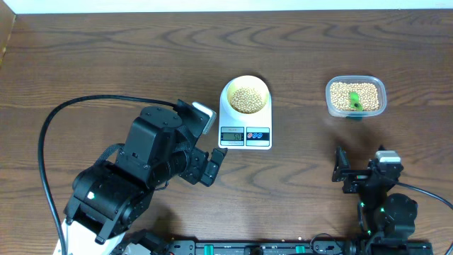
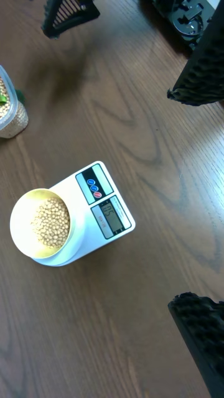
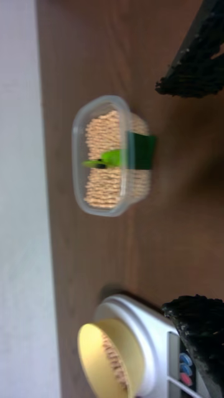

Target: Scoop item into bowl and weigh 50g on scale

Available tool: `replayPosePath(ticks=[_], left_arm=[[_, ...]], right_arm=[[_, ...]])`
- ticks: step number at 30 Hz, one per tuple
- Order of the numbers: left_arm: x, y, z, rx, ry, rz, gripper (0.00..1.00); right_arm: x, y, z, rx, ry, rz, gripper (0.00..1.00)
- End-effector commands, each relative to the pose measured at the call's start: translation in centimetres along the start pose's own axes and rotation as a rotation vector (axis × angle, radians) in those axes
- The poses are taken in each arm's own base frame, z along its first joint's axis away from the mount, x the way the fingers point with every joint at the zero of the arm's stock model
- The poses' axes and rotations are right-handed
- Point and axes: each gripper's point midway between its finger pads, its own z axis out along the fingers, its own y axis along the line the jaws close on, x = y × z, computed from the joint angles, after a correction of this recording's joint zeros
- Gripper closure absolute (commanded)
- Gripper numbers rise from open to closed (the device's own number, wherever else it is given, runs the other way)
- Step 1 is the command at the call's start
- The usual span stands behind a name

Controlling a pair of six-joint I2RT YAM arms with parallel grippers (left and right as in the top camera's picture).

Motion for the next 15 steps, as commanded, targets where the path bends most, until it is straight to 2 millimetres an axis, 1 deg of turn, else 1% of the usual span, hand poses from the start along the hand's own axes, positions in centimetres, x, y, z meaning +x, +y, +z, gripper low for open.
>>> replayPosePath(ticks=[1, 15], left_arm=[[-0.18, 0.27, -0.17, -0.015, -0.008, 0.013, 0.01], [-0.18, 0.27, -0.17, -0.015, -0.008, 0.013, 0.01]], right_arm=[[0.94, -0.01, 0.22, -0.004, 0.024, 0.012, 0.01], [0.94, -0.08, 0.22, 0.000, 0.024, 0.012, 0.01]])
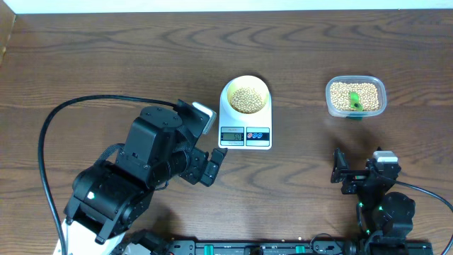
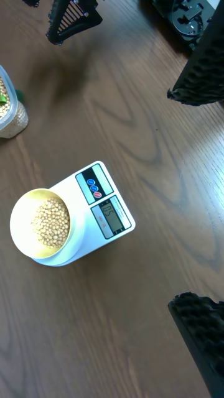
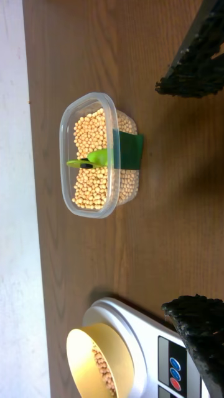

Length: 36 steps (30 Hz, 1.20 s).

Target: Scoop item into bowl and weigh 50g on scale

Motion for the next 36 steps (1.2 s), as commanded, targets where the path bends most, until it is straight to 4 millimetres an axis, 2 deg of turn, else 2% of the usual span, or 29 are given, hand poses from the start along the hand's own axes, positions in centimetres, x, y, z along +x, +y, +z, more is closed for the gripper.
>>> replayPosePath(ticks=[1, 15, 18, 27, 36], left_arm=[[-0.2, 0.3, -0.2, -0.015, -0.008, 0.013, 0.02], [-0.2, 0.3, -0.2, -0.015, -0.008, 0.013, 0.01], [-0.2, 0.3, -0.2, -0.015, -0.008, 0.012, 0.01], [-0.2, 0.3, -0.2, -0.015, -0.008, 0.013, 0.01], [-0.2, 0.3, -0.2, -0.015, -0.008, 0.013, 0.01]], right_arm=[[0.3, 0.0, 0.1, -0.002, 0.007, 0.011, 0.01], [0.2, 0.0, 0.1, -0.002, 0.005, 0.010, 0.01], [-0.4, 0.2, -0.2, -0.007, -0.025, 0.006, 0.01], [0.1, 3.7, -0.4, -0.156, -0.009, -0.031, 0.01], [0.1, 3.8, -0.4, -0.160, -0.008, -0.032, 0.01]])
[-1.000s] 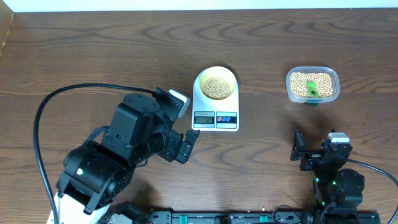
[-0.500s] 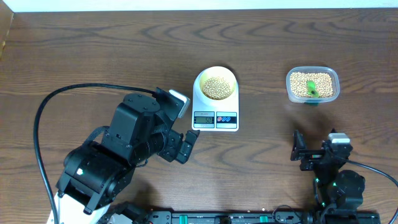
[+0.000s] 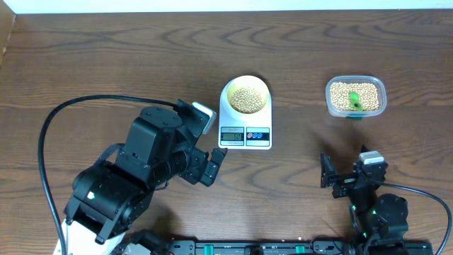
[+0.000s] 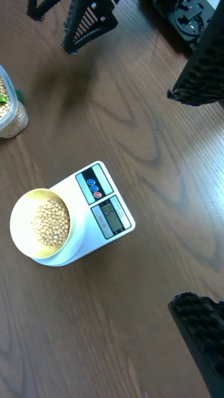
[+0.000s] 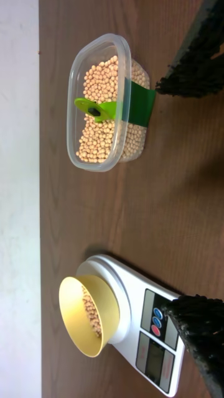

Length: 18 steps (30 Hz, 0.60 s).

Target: Scoop item into bowl and weigh 50g on scale

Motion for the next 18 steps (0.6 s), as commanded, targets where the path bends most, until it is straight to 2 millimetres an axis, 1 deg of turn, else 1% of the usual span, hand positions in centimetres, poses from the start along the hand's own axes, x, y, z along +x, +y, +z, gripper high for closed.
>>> replayPosePath(ticks=[1, 18], left_arm=[[-0.19, 0.26, -0.18, -0.015, -0.008, 0.013, 0.01], [-0.18, 0.27, -0.17, -0.015, -0.008, 0.013, 0.01]], right_arm=[[0.07, 0.17, 0.00, -0.009, -0.003, 0.007, 0.01], [0.03, -0.33, -0.01, 0.013, -0.005, 0.013, 0.01]])
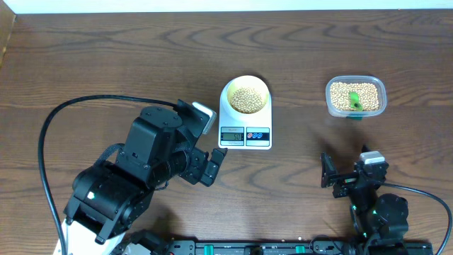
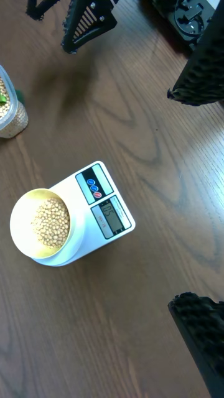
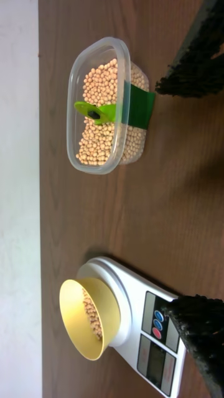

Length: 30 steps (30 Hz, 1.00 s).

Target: Scoop item into bowl and weigh 50g on scale

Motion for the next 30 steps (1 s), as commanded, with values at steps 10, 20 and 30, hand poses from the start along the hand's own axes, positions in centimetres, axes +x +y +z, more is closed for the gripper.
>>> replayPosePath(ticks=[10, 20, 30], left_arm=[[-0.18, 0.27, -0.17, -0.015, -0.008, 0.013, 0.01], [-0.18, 0.27, -0.17, -0.015, -0.008, 0.013, 0.01], [0.39, 0.41, -0.54, -0.024, 0.004, 0.018, 0.01]], right_arm=[[0.04, -0.10, -0.01, 0.003, -0.004, 0.010, 0.01], [0.04, -0.10, -0.01, 0.003, -0.004, 0.010, 0.01], [0.04, -0.10, -0.01, 0.003, -0.004, 0.010, 0.01]])
